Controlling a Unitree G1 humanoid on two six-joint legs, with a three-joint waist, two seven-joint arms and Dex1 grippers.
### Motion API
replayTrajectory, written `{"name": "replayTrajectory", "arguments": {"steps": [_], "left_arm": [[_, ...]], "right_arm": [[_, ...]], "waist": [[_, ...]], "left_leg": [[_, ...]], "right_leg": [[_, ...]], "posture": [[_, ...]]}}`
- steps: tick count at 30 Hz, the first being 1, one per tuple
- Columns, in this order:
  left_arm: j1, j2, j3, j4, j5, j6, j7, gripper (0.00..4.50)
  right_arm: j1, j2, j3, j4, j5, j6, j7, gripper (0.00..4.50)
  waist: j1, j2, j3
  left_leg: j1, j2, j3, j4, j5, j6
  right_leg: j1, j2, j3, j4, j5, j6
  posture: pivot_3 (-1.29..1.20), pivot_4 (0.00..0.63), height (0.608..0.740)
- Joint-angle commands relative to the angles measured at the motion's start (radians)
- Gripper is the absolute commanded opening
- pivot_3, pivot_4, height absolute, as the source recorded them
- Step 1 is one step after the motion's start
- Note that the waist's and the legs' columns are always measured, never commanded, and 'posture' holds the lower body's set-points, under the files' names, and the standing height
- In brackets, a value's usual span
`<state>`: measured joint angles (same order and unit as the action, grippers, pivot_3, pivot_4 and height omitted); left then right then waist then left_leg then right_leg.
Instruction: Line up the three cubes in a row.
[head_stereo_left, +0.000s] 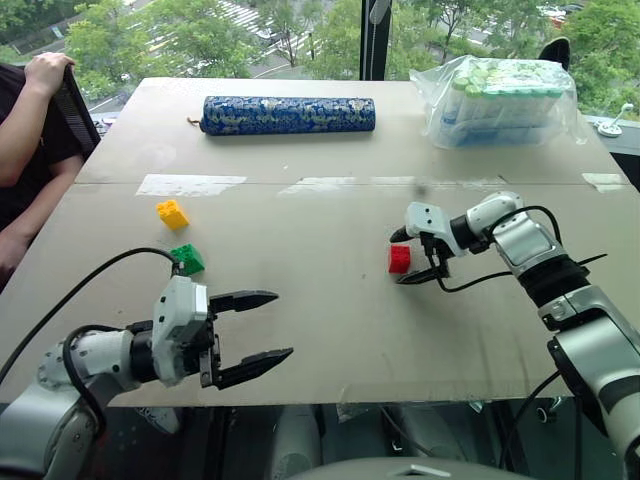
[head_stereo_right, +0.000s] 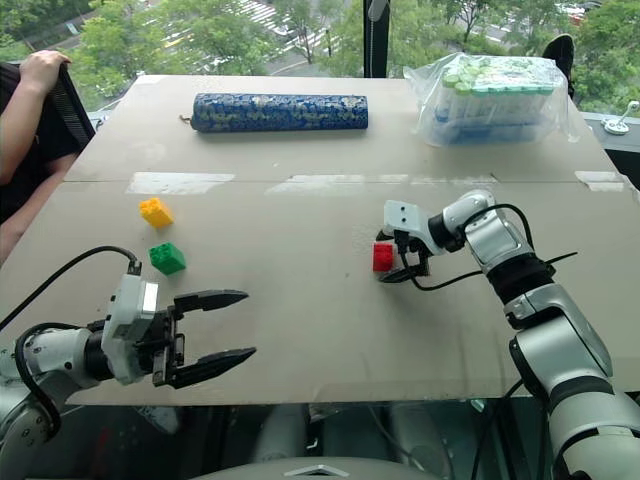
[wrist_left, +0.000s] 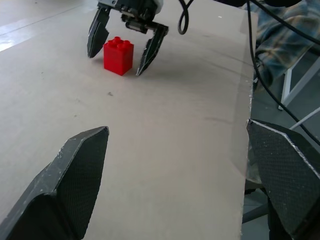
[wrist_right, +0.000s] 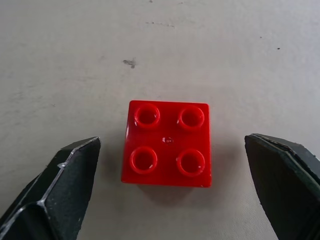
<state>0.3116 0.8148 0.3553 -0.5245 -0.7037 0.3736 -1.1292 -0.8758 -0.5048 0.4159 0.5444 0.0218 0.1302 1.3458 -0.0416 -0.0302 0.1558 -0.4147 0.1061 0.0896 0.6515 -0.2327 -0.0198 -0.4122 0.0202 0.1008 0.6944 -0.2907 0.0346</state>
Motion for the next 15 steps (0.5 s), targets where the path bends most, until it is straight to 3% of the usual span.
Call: {"name": "replayTrajectory", "arguments": {"steps": [1,4,8,15], "left_arm": [[-0.02,-0.081,0.05,0.085,0.094,-0.062,0.153,4.5],[-0.078,-0.16,0.088,0.134,0.163,-0.027,0.371,4.5],[-0.149,-0.269,0.12,0.127,0.21,0.077,0.652,4.5],[-0.242,-0.455,0.082,0.096,0.338,0.173,1.014,4.5]], "right_arm": [[0.048,-0.04,-0.107,-0.172,0.093,0.043,0.014,4.49],[0.154,-0.064,-0.21,-0.386,0.229,0.104,0.013,4.49],[0.323,-0.067,-0.345,-0.697,0.404,0.269,-0.099,4.49],[0.52,-0.102,-0.418,-0.983,0.51,0.322,-0.198,4.49]], "waist": [[0.001,0.0,0.0],[0.007,0.0,0.0],[0.014,-0.001,0.0],[0.009,-0.003,-0.002]], "left_leg": [[0.0,0.0,0.0,0.0,0.0,0.0],[-0.001,0.0,-0.001,0.0,0.0,0.0],[-0.002,0.0,-0.003,0.0,0.0,0.0],[0.0,-0.001,-0.004,0.001,0.0,0.0]], "right_leg": [[0.0,0.0,0.0,0.0,0.0,0.0],[0.0,0.0,-0.001,-0.001,0.0,0.0],[0.001,0.0,-0.002,0.0,0.0,0.0],[0.003,-0.001,-0.002,0.001,0.001,0.001]], "posture": [[0.0,0.15,0.74],[0.0,0.15,0.74],[0.0,0.15,0.74],[0.0,0.15,0.74]]}}
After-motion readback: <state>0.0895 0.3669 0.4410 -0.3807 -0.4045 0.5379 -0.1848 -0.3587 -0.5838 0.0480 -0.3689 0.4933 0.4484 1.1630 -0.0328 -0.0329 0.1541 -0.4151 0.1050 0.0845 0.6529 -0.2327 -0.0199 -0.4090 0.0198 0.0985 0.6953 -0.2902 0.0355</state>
